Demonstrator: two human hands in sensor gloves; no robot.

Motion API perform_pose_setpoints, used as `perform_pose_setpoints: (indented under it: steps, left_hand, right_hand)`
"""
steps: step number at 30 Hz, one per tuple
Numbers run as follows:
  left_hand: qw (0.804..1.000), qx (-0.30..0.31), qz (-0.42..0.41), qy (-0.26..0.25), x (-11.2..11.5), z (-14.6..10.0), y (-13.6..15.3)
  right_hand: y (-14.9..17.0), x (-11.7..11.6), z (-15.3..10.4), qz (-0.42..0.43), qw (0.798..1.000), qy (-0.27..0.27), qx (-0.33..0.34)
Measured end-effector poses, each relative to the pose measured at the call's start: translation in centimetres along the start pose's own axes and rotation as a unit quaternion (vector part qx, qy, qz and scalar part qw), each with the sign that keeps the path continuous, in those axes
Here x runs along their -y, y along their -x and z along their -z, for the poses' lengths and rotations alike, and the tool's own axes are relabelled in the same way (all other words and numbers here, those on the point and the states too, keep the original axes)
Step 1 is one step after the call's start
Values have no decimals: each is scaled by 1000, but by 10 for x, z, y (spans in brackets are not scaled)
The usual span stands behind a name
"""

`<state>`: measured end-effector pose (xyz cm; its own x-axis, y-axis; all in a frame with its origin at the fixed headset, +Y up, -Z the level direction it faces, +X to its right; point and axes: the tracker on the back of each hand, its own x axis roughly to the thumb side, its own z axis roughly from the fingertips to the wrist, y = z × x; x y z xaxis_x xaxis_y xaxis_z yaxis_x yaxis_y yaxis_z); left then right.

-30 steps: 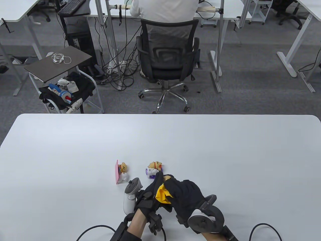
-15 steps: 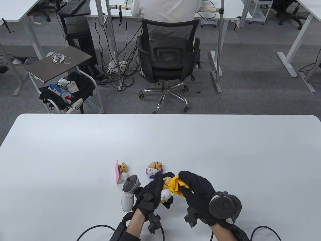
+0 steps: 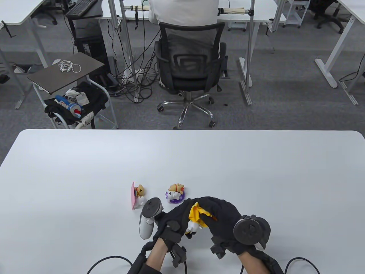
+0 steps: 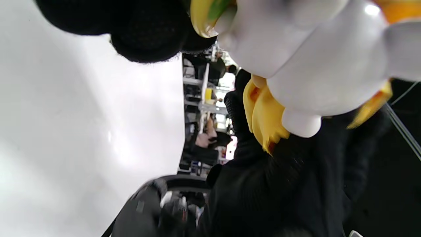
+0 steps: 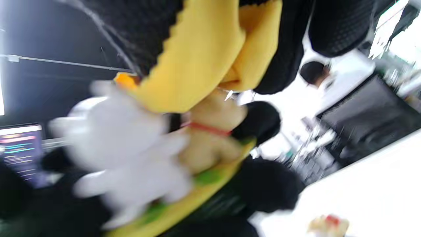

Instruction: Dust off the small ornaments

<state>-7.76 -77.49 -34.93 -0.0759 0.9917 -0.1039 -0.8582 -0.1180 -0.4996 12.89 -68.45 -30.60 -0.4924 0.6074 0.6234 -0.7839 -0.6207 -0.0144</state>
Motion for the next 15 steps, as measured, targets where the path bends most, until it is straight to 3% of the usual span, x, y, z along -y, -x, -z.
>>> perform_pose_setpoints:
  steps: [1, 3, 7, 11, 15]
  left_hand:
    - [1000, 10, -4, 9, 0, 0, 0]
    - [999, 31, -14, 7, -1, -1, 0]
    - [997, 63, 39, -11, -6, -3, -6]
    - [997, 71, 21, 3, -7, -1, -5]
    - [995, 78, 68, -2, -3, -2, -7]
  right_hand:
    - [-1, -4, 0, 5, 1000, -15, -13]
    - [-2, -1, 1, -20, 999, 40, -20]
    - [10, 5, 0, 4, 996, 48, -79]
    - [20, 8, 2, 98, 991, 21, -87]
    - [28, 5, 4, 160, 976, -31, -145]
